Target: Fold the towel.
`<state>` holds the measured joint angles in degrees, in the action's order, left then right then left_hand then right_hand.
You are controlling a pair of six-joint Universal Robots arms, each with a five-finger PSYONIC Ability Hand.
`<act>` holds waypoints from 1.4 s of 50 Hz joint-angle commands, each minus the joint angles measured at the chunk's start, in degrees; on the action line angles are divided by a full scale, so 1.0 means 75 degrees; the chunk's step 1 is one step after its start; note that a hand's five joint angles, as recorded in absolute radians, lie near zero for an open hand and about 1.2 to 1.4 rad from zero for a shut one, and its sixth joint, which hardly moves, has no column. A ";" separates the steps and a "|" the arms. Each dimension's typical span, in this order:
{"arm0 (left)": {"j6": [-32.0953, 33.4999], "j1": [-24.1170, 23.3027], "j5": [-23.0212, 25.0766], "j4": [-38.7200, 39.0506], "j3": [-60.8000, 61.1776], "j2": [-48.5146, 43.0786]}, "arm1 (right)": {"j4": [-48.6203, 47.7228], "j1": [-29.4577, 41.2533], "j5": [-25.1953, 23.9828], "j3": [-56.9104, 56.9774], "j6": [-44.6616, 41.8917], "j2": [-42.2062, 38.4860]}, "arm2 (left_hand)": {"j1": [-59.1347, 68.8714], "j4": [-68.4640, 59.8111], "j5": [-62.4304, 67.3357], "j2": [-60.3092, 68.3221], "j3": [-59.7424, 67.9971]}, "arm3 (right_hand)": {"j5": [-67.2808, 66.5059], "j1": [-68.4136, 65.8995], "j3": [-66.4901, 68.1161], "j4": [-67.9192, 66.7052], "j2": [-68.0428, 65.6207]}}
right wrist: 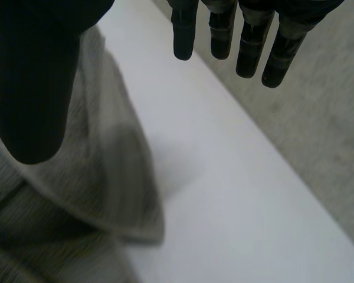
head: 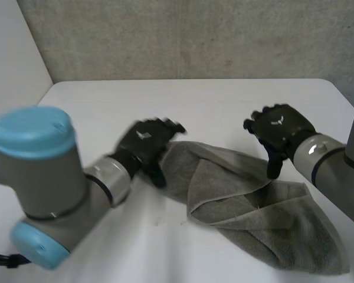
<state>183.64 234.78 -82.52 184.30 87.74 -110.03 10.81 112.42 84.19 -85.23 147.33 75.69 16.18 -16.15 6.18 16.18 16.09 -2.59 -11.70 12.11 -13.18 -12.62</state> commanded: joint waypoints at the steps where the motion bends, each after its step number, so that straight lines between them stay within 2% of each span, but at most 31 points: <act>1: 0.2081 -0.0847 0.0702 0.0633 0.0571 -0.0423 | -0.0328 -0.0727 -0.0092 -0.1604 0.0114 0.0453 | 0.0595 -0.0598 0.0596 0.0595 0.0608 | 0.0345 0.0227 -0.0281 0.0424 0.0349; 3: 0.2909 -0.0905 0.1226 0.0645 0.0840 -0.0470 | -0.0456 -0.0821 -0.0162 -0.1991 0.0102 0.0676 | 0.0640 -0.0643 0.0640 0.0640 0.0652 | 0.0345 0.0227 -0.0281 0.0424 0.0349; 7: 0.3558 -0.0906 0.1604 0.0657 0.1017 -0.0493 | -0.0762 -0.1056 -0.0421 -0.2733 0.0102 0.1053 | 0.0865 -0.0868 0.0865 0.0865 0.0877 | 0.0345 0.0227 -0.0281 0.0424 0.0349; 9: 0.3919 -0.0906 0.1767 0.0680 0.1063 -0.0610 | -0.0996 -0.1371 -0.0782 -0.3305 0.0114 0.1333 | 0.0998 -0.1001 0.0998 0.0998 0.1010 | 0.0345 0.0227 -0.0281 0.0424 0.0349; 18: 0.4144 -0.0906 0.1780 0.0727 0.0888 -0.1232 | -0.1032 -0.1654 -0.1253 -0.3975 0.0196 0.1416 | 0.1313 -0.1316 0.1313 0.1313 0.1325 | -0.0204 -0.0323 0.0268 -0.0126 -0.0200; 26: 0.4132 -0.0894 0.1698 0.1571 0.0607 -0.1525 | -0.1020 -0.1619 -0.1382 -0.4139 0.0594 0.1299 | 0.2278 -0.2281 0.2278 0.2278 0.2290 | -0.1168 -0.1287 0.1233 -0.1090 -0.1164; 28: 0.4132 -0.0894 0.1686 0.1781 0.0502 -0.1653 | -0.1102 -0.1630 -0.1463 -0.4128 0.0629 0.1031 | 0.2969 -0.2972 0.2969 0.2969 0.2981 | -0.2328 -0.2447 0.2393 -0.2250 -0.2324; 29: 0.4132 -0.0894 0.1686 0.1782 0.0501 -0.1653 | -0.1102 -0.1630 -0.1464 -0.4128 0.0630 0.1029 | 0.2973 -0.2976 0.2973 0.2973 0.2985 | -0.2335 -0.2453 0.2399 -0.2256 -0.2331; 30: 0.4132 -0.0882 0.1686 0.1840 0.0455 -0.1723 | -0.1137 -0.1642 -0.1522 -0.4081 0.0653 0.0902 | 0.3661 -0.3664 0.3661 0.3661 0.3673 | -0.3245 -0.3364 0.3309 -0.3167 -0.3241; 31: 0.4132 -0.0882 0.1686 0.1840 0.0454 -0.1724 | -0.1230 -0.1631 -0.1604 -0.4034 0.0665 0.0761 | 0.3668 -0.3671 0.3668 0.3668 0.3680 | -0.4697 -0.4816 0.4762 -0.4619 -0.4693; 32: 0.4143 -0.0871 0.1674 0.1863 0.0396 -0.1782 | -0.1231 -0.1630 -0.1604 -0.4034 0.0665 0.0760 | 0.4689 -0.4693 0.4690 0.4689 0.4702 | -0.4712 -0.4831 0.4776 -0.4633 -0.4708; 33: 0.4144 -0.0871 0.1674 0.1864 0.0326 -0.1840 | -0.1370 -0.1630 -0.1686 -0.4022 0.0676 0.0632 | 0.5566 -0.5569 0.5566 0.5566 0.5578 | -0.6155 -0.6274 0.6220 -0.6077 -0.6151; 34: 0.4144 -0.0871 0.1674 0.1864 0.0325 -0.1841 | -0.1372 -0.1630 -0.1686 -0.4022 0.0676 0.0631 | 0.5574 -0.5577 0.5575 0.5574 0.5587 | -0.6170 -0.6288 0.6234 -0.6091 -0.6166; 36: 0.4167 -0.0847 0.1663 0.1864 0.0174 -0.1911 | -0.1663 -0.1596 -0.1803 -0.3929 0.0677 0.0374 | 0.7157 -0.7160 0.7158 0.7157 0.7169 | -0.8977 -0.9095 0.9041 -0.8898 -0.8973; 37: 0.4167 -0.0847 0.1663 0.1864 0.0173 -0.1911 | -0.1665 -0.1595 -0.1804 -0.3928 0.0676 0.0373 | 0.7167 -0.7170 0.7167 0.7167 0.7179 | -0.8988 -0.9106 0.9052 -0.8909 -0.8984; 38: 0.4179 -0.0836 0.1616 0.1864 0.0080 -0.1923 | -0.1769 -0.1572 -0.1792 -0.3754 0.0642 0.0280 | 0.8496 -0.8499 0.8497 0.8496 0.8508 | -0.8988 -0.9107 0.9052 -0.8909 -0.8984; 39: 0.4179 -0.0835 0.1616 0.1864 0.0079 -0.1923 | -0.1863 -0.1560 -0.1711 -0.3474 0.0630 0.0233 | 0.8509 -0.8513 0.8510 0.8509 0.8522 | -0.8988 -0.9107 0.9052 -0.8909 -0.8984; 45: 0.4190 -0.0753 0.1288 0.1875 -0.0624 -0.1864 | -0.1981 -0.1525 -0.1464 -0.2229 0.0676 0.0197 | 0.8510 -0.8513 0.8510 0.8510 0.8522 | -0.8988 -0.9107 0.9052 -0.8909 -0.8984; 47: 0.4179 -0.0649 0.0810 0.1980 -0.1405 -0.1841 | -0.2260 -0.1292 -0.1021 -0.1145 0.0700 0.0093 | 0.8510 -0.8513 0.8510 0.8510 0.8522 | -0.8988 -0.9107 0.9052 -0.8909 -0.8984; 48: 0.4179 -0.0648 0.0807 0.1981 -0.1409 -0.1841 | -0.2262 -0.1291 -0.1018 -0.1139 0.0700 0.0092 | 0.8510 -0.8513 0.8510 0.8510 0.8522 | -0.8988 -0.9107 0.9052 -0.8909 -0.8984; 49: 0.4156 -0.0520 0.0343 0.2132 -0.1885 -0.1829 | -0.2587 -0.1024 -0.0682 -0.0629 0.0700 0.0069 | 0.8510 -0.8513 0.8510 0.8510 0.8522 | -0.8988 -0.9107 0.9052 -0.8909 -0.8984; 50: 0.4155 -0.0519 0.0338 0.2133 -0.1889 -0.1829 | -0.2590 -0.1021 -0.0679 -0.0624 0.0700 0.0069 | 0.8510 -0.8513 0.8510 0.8510 0.8522 | -0.8988 -0.9107 0.9052 -0.8909 -0.8984; 52: 0.4085 -0.0169 -0.1025 0.2367 -0.2788 -0.1666 | -0.3546 -0.0438 0.0044 0.0368 0.0677 0.0045 | 0.8510 -0.8513 0.8510 0.8510 0.8522 | -0.8988 -0.9107 0.9052 -0.8909 -0.8984; 53: 0.4085 -0.0167 -0.1033 0.2367 -0.2792 -0.1665 | -0.3551 -0.0435 0.0048 0.0372 0.0676 0.0045 | 0.8510 -0.8513 0.8510 0.8510 0.8522 | -0.8988 -0.9107 0.9052 -0.8909 -0.8984; 55: 0.3934 0.0020 -0.2060 0.2368 -0.3259 -0.1327 | -0.4496 -0.0074 0.0457 0.0921 0.0665 0.0068 | 0.8510 -0.8513 0.8510 0.8510 0.8522 | -0.8988 -0.9107 0.9052 -0.8909 -0.8984; 61: 0.3440 0.0020 -0.2181 0.2332 -0.2780 -0.0575 | -0.5063 0.0350 0.0435 0.1064 0.0641 0.0092 | 0.8510 -0.8513 0.8510 0.8510 0.8522 | -0.8988 -0.9107 0.9052 -0.8909 -0.8984; 63: 0.3312 -0.0026 -0.2181 0.2309 -0.1848 0.0008 | -0.5005 0.0700 0.0411 0.0854 0.0641 0.0057 | 0.8510 -0.8513 0.8510 0.8510 0.8522 | -0.8988 -0.9107 0.9052 -0.8909 -0.8984; 66: 0.3312 -0.0121 -0.2205 0.2309 -0.1292 0.0268 | -0.4911 0.1052 0.0400 0.0328 0.0641 0.0057 | 0.8510 -0.8513 0.8510 0.8510 0.8522 | -0.8988 -0.9107 0.9052 -0.8909 -0.8984; 70: 0.3335 -0.0483 -0.2204 0.2379 0.0577 0.0923 | -0.4759 0.1205 0.0388 -0.0257 0.0583 0.0068 | 0.8510 -0.8513 0.8510 0.8510 0.8522 | -0.8988 -0.9107 0.9052 -0.8909 -0.8984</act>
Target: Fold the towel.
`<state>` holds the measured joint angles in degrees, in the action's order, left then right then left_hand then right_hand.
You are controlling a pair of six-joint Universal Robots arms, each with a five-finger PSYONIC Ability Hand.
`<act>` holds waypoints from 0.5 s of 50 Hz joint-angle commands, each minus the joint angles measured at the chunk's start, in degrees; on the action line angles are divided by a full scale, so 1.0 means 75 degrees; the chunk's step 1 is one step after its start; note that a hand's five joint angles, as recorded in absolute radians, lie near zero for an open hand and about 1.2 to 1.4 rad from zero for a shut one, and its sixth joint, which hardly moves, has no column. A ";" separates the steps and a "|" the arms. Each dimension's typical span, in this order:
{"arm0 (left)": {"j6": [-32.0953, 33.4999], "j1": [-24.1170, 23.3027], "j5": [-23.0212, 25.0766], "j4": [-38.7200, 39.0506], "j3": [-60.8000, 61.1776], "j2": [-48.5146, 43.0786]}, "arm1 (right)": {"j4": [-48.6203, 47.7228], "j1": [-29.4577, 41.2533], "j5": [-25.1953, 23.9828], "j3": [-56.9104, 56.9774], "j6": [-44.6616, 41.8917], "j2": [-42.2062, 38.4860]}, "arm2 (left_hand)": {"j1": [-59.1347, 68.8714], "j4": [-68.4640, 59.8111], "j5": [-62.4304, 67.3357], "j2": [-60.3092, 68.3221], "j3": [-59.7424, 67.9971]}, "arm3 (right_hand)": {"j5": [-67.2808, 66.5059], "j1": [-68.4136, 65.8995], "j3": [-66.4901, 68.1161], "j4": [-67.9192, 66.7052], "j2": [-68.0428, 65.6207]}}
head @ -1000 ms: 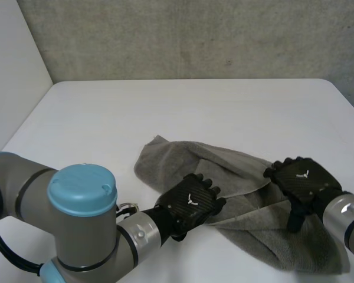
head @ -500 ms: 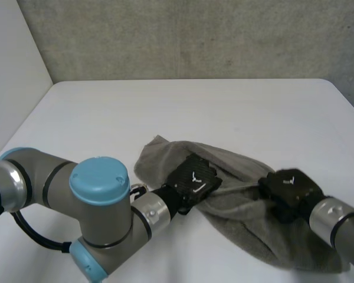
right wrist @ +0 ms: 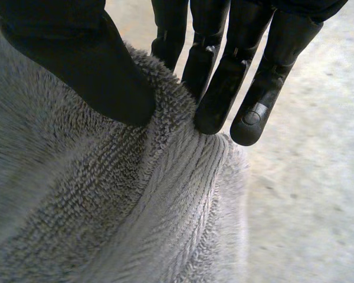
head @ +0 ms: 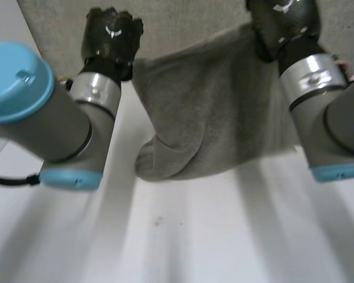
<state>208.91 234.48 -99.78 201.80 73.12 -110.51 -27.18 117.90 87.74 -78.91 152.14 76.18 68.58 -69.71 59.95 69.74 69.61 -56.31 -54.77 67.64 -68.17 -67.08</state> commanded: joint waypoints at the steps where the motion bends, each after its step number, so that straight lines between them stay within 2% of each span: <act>1: -0.0011 -0.0537 0.0097 0.0059 0.3089 0.1082 | 0.0435 0.0499 -0.0108 -0.1429 -0.0070 0.0049 | 0.1523 -0.1371 0.1340 0.1368 0.1385 | -0.1825 -0.3364 0.1648 -0.1577 -0.1723; 4: -0.0022 -0.0689 0.0085 0.0059 0.3888 0.1083 | 0.0728 0.0476 -0.0120 -0.1992 -0.0094 0.0108 | 0.1523 -0.1371 0.1340 0.1368 0.1385 | -0.1825 -0.3364 0.1648 -0.1577 -0.1723; 11: -0.0116 -0.1064 0.0073 -0.0011 0.4524 0.0650 | 0.1115 0.0347 -0.0120 -0.2872 -0.0246 0.0178 | 0.1523 -0.1371 0.1340 0.1368 0.1385 | -0.1825 -0.3364 0.1648 -0.1577 -0.1723; 13: -0.0116 -0.1112 0.0085 -0.0011 0.4536 0.0555 | 0.1139 0.0265 -0.0120 -0.3014 -0.0293 0.0179 | 0.0921 -0.0769 0.0737 0.0766 0.0782 | -0.1825 -0.3364 0.1648 -0.1577 -0.1723; 14: -0.0104 -0.1112 0.0108 -0.0011 0.4513 0.0521 | 0.1139 0.0045 -0.0120 -0.3177 -0.0340 0.0179 | -0.1233 0.1385 -0.1416 -0.1388 -0.1372 | -0.1825 -0.3364 0.1648 -0.1577 -0.1723; 15: -0.0104 -0.1112 0.0108 -0.0011 0.4513 0.0520 | 0.1139 0.0042 -0.0120 -0.3178 -0.0340 0.0179 | -0.1255 0.1407 -0.1438 -0.1410 -0.1393 | -0.1825 -0.3364 0.1648 -0.1577 -0.1723; 17: -0.0058 -0.1089 0.0202 0.0000 0.4431 0.0520 | 0.1104 -0.0541 -0.0167 -0.3517 -0.0410 0.0202 | -0.5341 0.5493 -0.5524 -0.5496 -0.5479 | -0.1825 -0.3364 0.1648 -0.1577 -0.1723; 18: -0.0057 -0.1088 0.0202 0.0000 0.4431 0.0520 | 0.1104 -0.0544 -0.0167 -0.3518 -0.0410 0.0202 | -0.5359 0.5511 -0.5542 -0.5514 -0.5498 | -0.1825 -0.3364 0.1648 -0.1577 -0.1723; 19: -0.0046 -0.1054 0.0202 0.0023 0.4314 0.0543 | 0.1081 -0.0729 -0.0213 -0.3646 -0.0422 0.0214 | -0.6114 0.6266 -0.6297 -0.6269 -0.6253 | -0.1825 -0.3364 0.1648 -0.1577 -0.1723; 25: -0.0046 -0.0797 0.0260 0.0059 0.3589 0.0591 | 0.1046 -0.1105 -0.0646 -0.4162 -0.0410 0.0424 | -0.6301 0.6453 -0.6485 -0.6456 -0.6440 | -0.1825 -0.3364 0.1648 -0.1577 -0.1723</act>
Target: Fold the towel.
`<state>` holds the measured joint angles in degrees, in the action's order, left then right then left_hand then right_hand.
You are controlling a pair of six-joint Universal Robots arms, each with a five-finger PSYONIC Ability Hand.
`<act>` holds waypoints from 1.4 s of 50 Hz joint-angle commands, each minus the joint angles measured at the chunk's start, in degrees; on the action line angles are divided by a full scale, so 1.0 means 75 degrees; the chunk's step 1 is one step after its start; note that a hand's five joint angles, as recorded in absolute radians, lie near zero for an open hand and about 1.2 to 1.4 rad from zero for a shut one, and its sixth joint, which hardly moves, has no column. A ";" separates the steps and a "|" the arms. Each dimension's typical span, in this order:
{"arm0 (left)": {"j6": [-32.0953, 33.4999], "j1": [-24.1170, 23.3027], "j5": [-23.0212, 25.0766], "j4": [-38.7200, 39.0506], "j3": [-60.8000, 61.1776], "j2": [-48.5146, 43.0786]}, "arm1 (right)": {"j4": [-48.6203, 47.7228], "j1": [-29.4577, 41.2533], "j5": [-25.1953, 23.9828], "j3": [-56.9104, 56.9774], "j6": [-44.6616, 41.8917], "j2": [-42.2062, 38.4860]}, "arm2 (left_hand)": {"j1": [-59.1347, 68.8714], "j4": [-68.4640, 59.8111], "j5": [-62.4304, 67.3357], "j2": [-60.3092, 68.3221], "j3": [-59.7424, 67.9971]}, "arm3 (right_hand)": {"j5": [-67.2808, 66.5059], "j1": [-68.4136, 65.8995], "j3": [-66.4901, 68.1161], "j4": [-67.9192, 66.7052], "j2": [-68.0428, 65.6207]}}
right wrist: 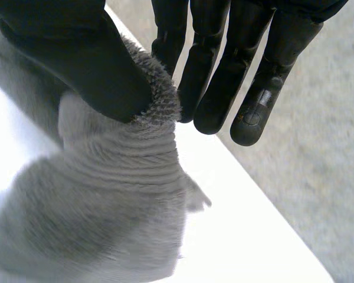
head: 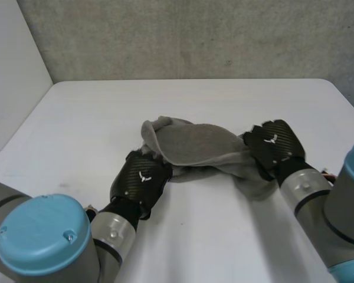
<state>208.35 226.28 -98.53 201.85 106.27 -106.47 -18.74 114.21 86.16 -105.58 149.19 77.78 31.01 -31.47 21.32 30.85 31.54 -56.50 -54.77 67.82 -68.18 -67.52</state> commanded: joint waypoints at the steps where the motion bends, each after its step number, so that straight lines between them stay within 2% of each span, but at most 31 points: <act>1: 0.0028 0.0298 0.0094 0.0052 -0.0833 0.0051 | -0.0080 -0.0614 -0.0438 -0.0607 -0.0017 0.0211 | -0.1293 0.1353 -0.1334 -0.1272 -0.1363 | -0.1800 -0.3364 0.1623 -0.1576 -0.1664; 3: 0.0028 0.0752 0.0432 0.0075 -0.1207 -0.0042 | -0.0092 -0.0801 -0.0682 -0.0758 0.0052 0.0409 | -0.1271 0.1331 -0.1311 -0.1249 -0.1340 | -0.1800 -0.3364 0.1623 -0.1576 -0.1664; 6: 0.0028 0.1013 0.0762 0.0076 -0.1361 -0.0124 | -0.0080 -0.0814 -0.0835 -0.0771 0.0099 0.0714 | -0.1226 0.1286 -0.1266 -0.1204 -0.1295 | -0.1800 -0.3364 0.1623 -0.1576 -0.1664; 8: 0.0016 0.1467 0.1520 0.0076 -0.1617 -0.0439 | -0.0080 -0.0814 -0.0859 -0.0724 0.0100 0.0878 | -0.1158 0.1219 -0.1199 -0.1137 -0.1228 | -0.1800 -0.3364 0.1623 -0.1576 -0.1664; 9: 0.0016 0.1470 0.1524 0.0076 -0.1619 -0.0441 | -0.0080 -0.0814 -0.0859 -0.0724 0.0100 0.0879 | -0.1158 0.1219 -0.1199 -0.1137 -0.1228 | -0.1800 -0.3364 0.1623 -0.1576 -0.1664; 11: -0.0007 0.1750 0.2364 0.0076 -0.1910 -0.0790 | -0.0057 -0.0790 -0.0859 -0.0549 0.0100 0.1206 | -0.1136 0.1196 -0.1177 -0.1115 -0.1206 | -0.1800 -0.3364 0.1623 -0.1576 -0.1664; 12: -0.0007 0.1751 0.2368 0.0076 -0.1912 -0.0792 | -0.0057 -0.0790 -0.0859 -0.0548 0.0100 0.1207 | -0.1136 0.1196 -0.1177 -0.1115 -0.1206 | -0.1800 -0.3364 0.1623 -0.1576 -0.1664; 14: -0.0007 0.1879 0.3114 0.0029 -0.2250 -0.1294 | -0.0022 -0.0744 -0.0824 -0.0280 0.0100 0.1511 | -0.1136 0.1196 -0.1177 -0.1115 -0.1206 | -0.1800 -0.3364 0.1623 -0.1576 -0.1664; 19: -0.0007 0.2125 0.3738 -0.0053 -0.2742 -0.1962 | 0.0025 -0.0662 -0.0813 0.0037 0.0100 0.2096 | -0.1136 0.1196 -0.1177 -0.1115 -0.1206 | -0.1800 -0.3364 0.1623 -0.1576 -0.1664; 31: 0.0005 0.2290 0.3891 0.0017 -0.3787 -0.3054 | 0.0283 -0.0181 -0.0813 0.0472 0.0053 0.2414 | -0.0822 0.0883 -0.0863 -0.0801 -0.0892 | -0.1800 -0.3364 0.1623 -0.1576 -0.1664; 34: 0.0005 0.2290 0.3903 0.0029 -0.3962 -0.3289 | 0.0377 -0.0193 -0.0813 0.0518 0.0053 0.2391 | 0.0030 0.0030 -0.0010 0.0052 -0.0039 | -0.1800 -0.3364 0.1623 -0.1576 -0.1664; 36: 0.0005 0.2290 0.3903 0.0029 -0.4067 -0.3464 | 0.0377 -0.0216 -0.0824 0.0518 0.0064 0.2391 | 0.1367 -0.1307 0.1327 0.1389 0.1298 | -0.1800 -0.3364 0.1623 -0.1576 -0.1664; 39: 0.0005 0.2278 0.3915 0.0029 -0.4080 -0.3523 | 0.0377 -0.0274 -0.0801 0.0518 0.0076 0.2368 | 0.2273 -0.2213 0.2232 0.2294 0.2203 | -0.1800 -0.3364 0.1623 -0.1576 -0.1664; 41: 0.0005 0.2278 0.4019 0.0029 -0.4080 -0.3628 | 0.0365 -0.0298 -0.0766 0.0530 0.0076 0.2368 | 0.3879 -0.3819 0.3838 0.3900 0.3809 | -0.1800 -0.3364 0.1623 -0.1576 -0.1664; 44: 0.0016 0.2278 0.4195 0.0040 -0.4068 -0.3675 | 0.0365 -0.0321 -0.0719 0.0612 0.0076 0.2344 | 0.4916 -0.4856 0.4876 0.4937 0.4847 | -0.1800 -0.3364 0.1623 -0.1576 -0.1664; 47: 0.0016 0.2278 0.4196 0.0076 -0.4080 -0.3687 | 0.0365 -0.0321 -0.0707 0.0670 0.0088 0.2321 | 0.5278 -0.5218 0.5238 0.5300 0.5209 | -0.1800 -0.3364 0.1623 -0.1576 -0.1664; 49: -0.0007 0.2278 0.4184 0.0169 -0.4103 -0.3675 | 0.0365 -0.0321 -0.0695 0.0694 0.0088 0.2309 | 0.6525 -0.6464 0.6484 0.6546 0.6455 | -0.1800 -0.3364 0.1623 -0.1576 -0.1664; 53: 0.0005 0.2337 0.4055 0.0298 -0.4080 -0.3558 | 0.0365 -0.0333 -0.0648 0.0753 0.0088 0.2227 | 0.6531 -0.6471 0.6491 0.6553 0.6462 | -0.1800 -0.3364 0.1623 -0.1576 -0.1664; 55: 0.0005 0.2687 0.3717 0.0392 -0.3963 -0.3127 | 0.0377 -0.0333 -0.0497 0.0858 0.0100 0.2075 | 0.6531 -0.6471 0.6491 0.6553 0.6462 | -0.1800 -0.3364 0.1623 -0.1576 -0.1664; 58: 0.0005 0.2841 0.3505 0.0369 -0.3787 -0.2750 | 0.0389 -0.0403 -0.0333 0.0998 0.0100 0.2039 | 0.6531 -0.6471 0.6491 0.6553 0.6462 | -0.1800 -0.3364 0.1623 -0.1576 -0.1664; 60: -0.0019 0.3062 0.3236 0.0392 -0.3297 -0.1875 | 0.0400 -0.0450 -0.0262 0.1057 0.0100 0.2051 | 0.6531 -0.6471 0.6491 0.6553 0.6462 | -0.1800 -0.3364 0.1623 -0.1576 -0.1664; 61: -0.0019 0.3063 0.3235 0.0392 -0.3294 -0.1871 | 0.0400 -0.0450 -0.0262 0.1058 0.0100 0.2051 | 0.6531 -0.6471 0.6491 0.6553 0.6462 | -0.1800 -0.3364 0.1623 -0.1576 -0.1664; 63: -0.0019 0.3157 0.3130 0.0392 -0.2863 -0.0763 | 0.0458 -0.0450 -0.0180 0.1232 0.0100 0.2051 | 0.6531 -0.6471 0.6491 0.6553 0.6462 | -0.1800 -0.3364 0.1623 -0.1576 -0.1664; 66: -0.0007 0.3204 0.3094 0.0392 -0.2638 -0.0207 | 0.0727 -0.0450 -0.0180 0.1501 0.0100 0.2063 | 0.6531 -0.6471 0.6491 0.6553 0.6462 | -0.1800 -0.3364 0.1623 -0.1576 -0.1664; 70: 0.0040 0.3239 0.3059 0.0357 -0.2206 0.1358 | 0.1102 -0.0427 -0.0168 0.1829 0.0135 0.2074 | 0.6531 -0.6471 0.6491 0.6553 0.6462 | -0.1800 -0.3364 0.1623 -0.1576 -0.1664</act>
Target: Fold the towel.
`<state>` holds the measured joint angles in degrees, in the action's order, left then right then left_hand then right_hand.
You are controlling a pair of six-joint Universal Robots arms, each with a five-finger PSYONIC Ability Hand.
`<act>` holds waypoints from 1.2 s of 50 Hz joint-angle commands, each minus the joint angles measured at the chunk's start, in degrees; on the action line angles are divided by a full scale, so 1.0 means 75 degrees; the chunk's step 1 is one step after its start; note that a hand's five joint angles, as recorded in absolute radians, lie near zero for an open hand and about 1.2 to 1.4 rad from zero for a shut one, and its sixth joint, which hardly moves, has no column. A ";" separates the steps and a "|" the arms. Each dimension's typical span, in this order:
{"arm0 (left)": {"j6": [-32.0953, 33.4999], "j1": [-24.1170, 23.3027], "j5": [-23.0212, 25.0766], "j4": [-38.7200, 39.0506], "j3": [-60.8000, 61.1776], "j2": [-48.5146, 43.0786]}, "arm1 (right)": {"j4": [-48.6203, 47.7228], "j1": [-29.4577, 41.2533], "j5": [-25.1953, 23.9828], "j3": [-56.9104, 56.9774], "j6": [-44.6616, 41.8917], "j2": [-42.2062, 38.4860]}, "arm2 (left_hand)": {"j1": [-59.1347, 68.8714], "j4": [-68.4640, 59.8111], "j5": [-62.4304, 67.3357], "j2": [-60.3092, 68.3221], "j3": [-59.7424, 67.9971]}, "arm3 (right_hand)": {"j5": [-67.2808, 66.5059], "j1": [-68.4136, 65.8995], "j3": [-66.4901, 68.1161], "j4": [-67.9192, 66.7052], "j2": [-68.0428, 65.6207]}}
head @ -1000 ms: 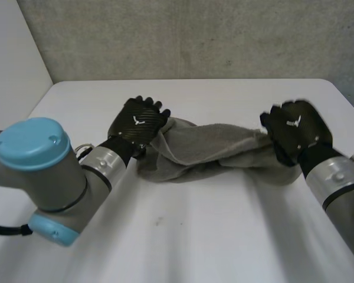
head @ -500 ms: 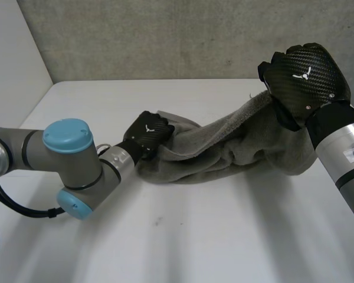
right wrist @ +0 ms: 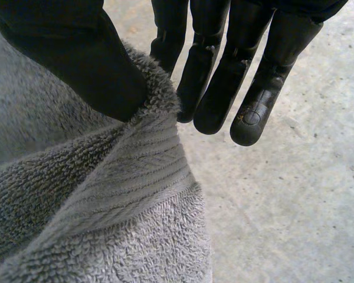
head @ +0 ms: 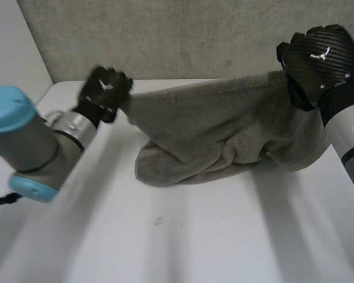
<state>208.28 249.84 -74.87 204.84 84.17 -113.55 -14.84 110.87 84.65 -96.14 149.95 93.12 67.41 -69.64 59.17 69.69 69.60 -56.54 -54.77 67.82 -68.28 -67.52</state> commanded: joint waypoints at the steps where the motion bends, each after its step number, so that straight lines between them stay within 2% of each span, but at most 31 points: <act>1: 0.0026 0.0086 -0.0084 -0.0077 0.0800 0.2946 | 0.0781 0.0030 0.0034 0.0782 0.0103 0.0030 | 0.1679 -0.1382 0.1444 0.1374 0.1387 | -0.1795 -0.3364 0.1623 -0.1563 -0.1664; 7: 0.0026 0.0110 -0.0119 -0.0534 0.0660 0.4417 | 0.1557 0.0054 0.0057 0.1557 0.0280 0.0123 | 0.1679 -0.1382 0.1444 0.1374 0.1387 | -0.1795 -0.3364 0.1623 -0.1563 -0.1664; 9: 0.0037 0.0156 -0.0166 -0.1455 0.0322 0.4640 | 0.2303 0.0042 0.0023 0.2129 0.0315 0.0123 | 0.1679 -0.1382 0.1444 0.1374 0.1387 | -0.1795 -0.3364 0.1623 -0.1563 -0.1664; 10: 0.0037 0.0156 -0.0166 -0.1460 0.0320 0.4640 | 0.2307 0.0042 0.0022 0.2132 0.0315 0.0123 | 0.1679 -0.1382 0.1444 0.1374 0.1387 | -0.1795 -0.3364 0.1623 -0.1563 -0.1664; 12: 0.0061 0.0192 -0.0166 -0.2637 -0.0030 0.4477 | 0.3193 -0.0017 -0.0048 0.2621 0.0303 0.0031 | 0.1679 -0.1382 0.1444 0.1374 0.1387 | -0.1795 -0.3364 0.1623 -0.1563 -0.1664; 13: 0.0061 0.0192 -0.0166 -0.2643 -0.0032 0.4476 | 0.3197 -0.0017 -0.0048 0.2624 0.0303 0.0030 | 0.1679 -0.1382 0.1444 0.1374 0.1387 | -0.1795 -0.3364 0.1623 -0.1563 -0.1664; 17: 0.0108 0.0203 -0.0143 -0.3883 -0.0231 0.3612 | 0.4261 -0.0005 -0.0270 0.3091 0.0257 -0.0541 | 0.1679 -0.1382 0.1444 0.1374 0.1387 | -0.1795 -0.3364 0.1623 -0.1563 -0.1664; 21: 0.0096 0.0227 -0.0143 -0.4249 -0.0219 0.2882 | 0.4662 0.0077 -0.0411 0.3315 0.0209 -0.1224 | 0.1679 -0.1382 0.1444 0.1374 0.1387 | -0.1795 -0.3364 0.1623 -0.1563 -0.1664; 23: 0.0096 0.0320 -0.0155 -0.4377 -0.0231 0.1914 | 0.4779 0.0077 -0.0493 0.3444 0.0209 -0.1842 | 0.1679 -0.1382 0.1444 0.1374 0.1387 | -0.1795 -0.3364 0.1623 -0.1563 -0.1664; 27: 0.0108 0.0507 -0.0155 -0.4413 -0.0382 0.1035 | 0.4721 0.0089 -0.0470 0.3584 0.0198 -0.2522 | 0.1679 -0.1382 0.1444 0.1374 0.1387 | -0.1795 -0.3364 0.1623 -0.1563 -0.1664; 29: 0.0108 0.0590 -0.0166 -0.4366 -0.0547 0.0608 | 0.4651 0.0112 -0.0424 0.3958 0.0174 -0.3248 | 0.1679 -0.1382 0.1444 0.1374 0.1387 | -0.1795 -0.3364 0.1623 -0.1563 -0.1664; 31: 0.0108 0.0625 -0.0190 -0.4308 -0.1130 -0.0126 | 0.4558 0.0170 -0.0377 0.4215 0.0163 -0.3588 | 0.1679 -0.1382 0.1444 0.1374 0.1387 | -0.1795 -0.3364 0.1623 -0.1563 -0.1664; 35: 0.0096 0.0649 -0.0330 -0.4050 -0.2082 -0.0599 | 0.4088 0.0323 -0.0247 0.4839 0.0139 -0.4166 | 0.1679 -0.1382 0.1444 0.1374 0.1387 | -0.1795 -0.3364 0.1623 -0.1563 -0.1664; 37: 0.0096 0.0684 -0.0471 -0.3839 -0.2563 -0.0692 | 0.3261 0.0393 0.0137 0.5655 0.0081 -0.4469 | 0.1679 -0.1382 0.1444 0.1374 0.1387 | -0.1795 -0.3364 0.1623 -0.1563 -0.1664; 38: 0.0096 0.0719 -0.0599 -0.3560 -0.3004 -0.0704 | 0.3256 0.0393 0.0139 0.5659 0.0080 -0.4470 | 0.1679 -0.1382 0.1444 0.1374 0.1387 | -0.1795 -0.3364 0.1623 -0.1563 -0.1664; 39: 0.0084 0.0731 -0.0739 -0.3186 -0.3461 -0.0681 | 0.2676 0.0405 0.0441 0.6053 0.0034 -0.4505 | 0.1679 -0.1382 0.1444 0.1374 0.1387 | -0.1795 -0.3364 0.1623 -0.1563 -0.1664; 40: 0.0084 0.0731 -0.0741 -0.3183 -0.3465 -0.0681 | 0.2670 0.0405 0.0444 0.6057 0.0034 -0.4506 | 0.1679 -0.1382 0.1444 0.1374 0.1387 | -0.1795 -0.3364 0.1623 -0.1563 -0.1664; 42: 0.0026 0.0731 -0.1020 -0.2192 -0.4177 -0.0483 | 0.1120 0.0428 0.0946 0.6548 -0.0013 -0.4354 | 0.1679 -0.1382 0.1444 0.1374 0.1387 | -0.1795 -0.3364 0.1623 -0.1563 -0.1664; 43: 0.0026 0.0731 -0.1022 -0.2186 -0.4180 -0.0481 | 0.1112 0.0429 0.0948 0.6550 -0.0013 -0.4353 | 0.1679 -0.1382 0.1444 0.1374 0.1387 | -0.1795 -0.3364 0.1623 -0.1563 -0.1664; 44: -0.0021 0.0708 -0.1184 -0.1676 -0.4331 -0.0238 | 0.0207 0.0463 0.1041 0.6538 -0.0013 -0.4133 | 0.1679 -0.1382 0.1444 0.1374 0.1387 | -0.1795 -0.3364 0.1623 -0.1563 -0.1664; 45: -0.0033 0.0672 -0.1302 -0.1172 -0.4298 0.0066 | -0.0661 0.0522 0.0995 0.6387 -0.0013 -0.3829 | 0.1679 -0.1382 0.1444 0.1374 0.1387 | -0.1795 -0.3364 0.1623 -0.1563 -0.1664; 46: -0.0033 0.0672 -0.1303 -0.1167 -0.4297 0.0069 | -0.0670 0.0522 0.0995 0.6386 -0.0013 -0.3826 | 0.1679 -0.1382 0.1444 0.1374 0.1387 | -0.1795 -0.3364 0.1623 -0.1563 -0.1664; 47: -0.0021 0.0614 -0.1373 -0.0738 -0.4204 0.0301 | -0.1401 0.0557 0.1006 0.6119 -0.0013 -0.3559 | 0.1679 -0.1382 0.1444 0.1374 0.1387 | -0.1795 -0.3364 0.1623 -0.1563 -0.1664; 50: -0.0010 0.0590 -0.1385 -0.0231 -0.3586 0.0759 | -0.2144 0.0569 0.0890 0.5405 -0.0025 -0.3101 | 0.1679 -0.1382 0.1444 0.1374 0.1387 | -0.1795 -0.3364 0.1623 -0.1563 -0.1664; 56: 0.0026 0.0531 -0.1373 -0.0077 -0.1954 0.1452 | -0.2146 0.0593 0.0526 0.4136 -0.0002 -0.2666 | 0.1679 -0.1382 0.1444 0.1374 0.1387 | -0.1795 -0.3364 0.1623 -0.1563 -0.1664; 60: 0.0037 0.0590 -0.1327 -0.0054 -0.0003 0.1850 | -0.2088 0.0605 0.0257 0.2571 -0.0072 -0.2432 | 0.1679 -0.1382 0.1444 0.1374 0.1387 | -0.1795 -0.3364 0.1623 -0.1563 -0.1664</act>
<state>208.34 253.96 -85.30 204.48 66.77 -103.73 -31.91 115.34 89.32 -63.63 149.77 72.61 68.99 -69.76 59.74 69.77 69.66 -56.67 -54.74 67.82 -68.43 -67.52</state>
